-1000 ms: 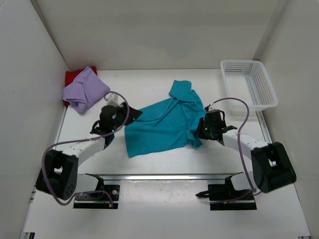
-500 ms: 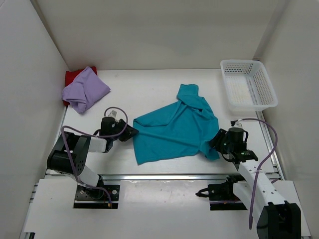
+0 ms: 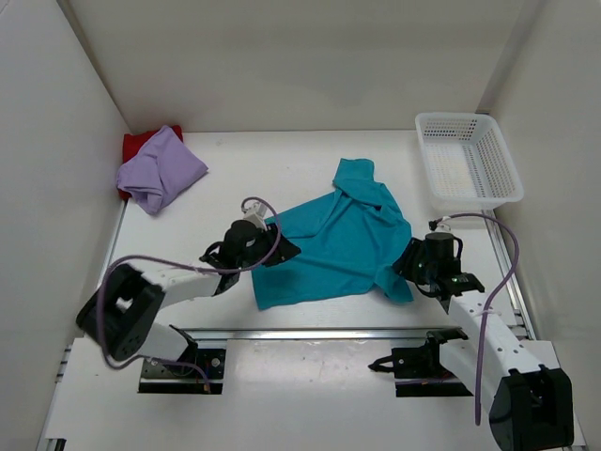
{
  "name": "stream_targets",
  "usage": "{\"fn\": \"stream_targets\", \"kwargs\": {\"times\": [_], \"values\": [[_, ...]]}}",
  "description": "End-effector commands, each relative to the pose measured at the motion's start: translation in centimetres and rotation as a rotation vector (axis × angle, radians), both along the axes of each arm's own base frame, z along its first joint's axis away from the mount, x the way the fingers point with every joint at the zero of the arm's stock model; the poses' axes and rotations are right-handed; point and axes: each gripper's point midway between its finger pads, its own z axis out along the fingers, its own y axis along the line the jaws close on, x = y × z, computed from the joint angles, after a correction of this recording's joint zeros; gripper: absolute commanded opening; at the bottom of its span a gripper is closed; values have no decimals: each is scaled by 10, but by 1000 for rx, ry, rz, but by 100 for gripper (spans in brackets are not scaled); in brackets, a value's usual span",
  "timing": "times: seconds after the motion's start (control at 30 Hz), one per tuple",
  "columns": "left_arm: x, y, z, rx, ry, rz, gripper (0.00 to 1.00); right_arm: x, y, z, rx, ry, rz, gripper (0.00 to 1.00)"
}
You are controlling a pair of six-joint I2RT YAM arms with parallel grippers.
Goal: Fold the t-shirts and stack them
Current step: Flatten out the tshirt
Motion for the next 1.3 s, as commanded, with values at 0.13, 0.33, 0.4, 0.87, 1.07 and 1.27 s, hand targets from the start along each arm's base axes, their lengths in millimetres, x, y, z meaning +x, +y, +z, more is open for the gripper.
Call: {"fn": "stream_targets", "kwargs": {"times": [0.13, 0.33, 0.4, 0.87, 1.07, 1.27], "values": [[-8, -29, -69, -76, 290, -125, 38, 10, -8, -2, 0, -27, -46, 44], [37, 52, -90, -88, 331, 124, 37, 36, 2, -13, -6, -4, 9, 44], [47, 75, -88, -101, 326, 191, 37, 48, 9, -12, -13, -10, 34, 38], [136, 156, -21, -116, 128, 435, 39, 148, 83, 11, -98, -32, 321, 57], [75, 100, -15, 23, 80, 281, 42, 92, 67, 24, -69, -73, 215, 64], [32, 72, -59, 23, 194, 150, 41, 42, 18, 16, -21, -92, 52, 42]]}}
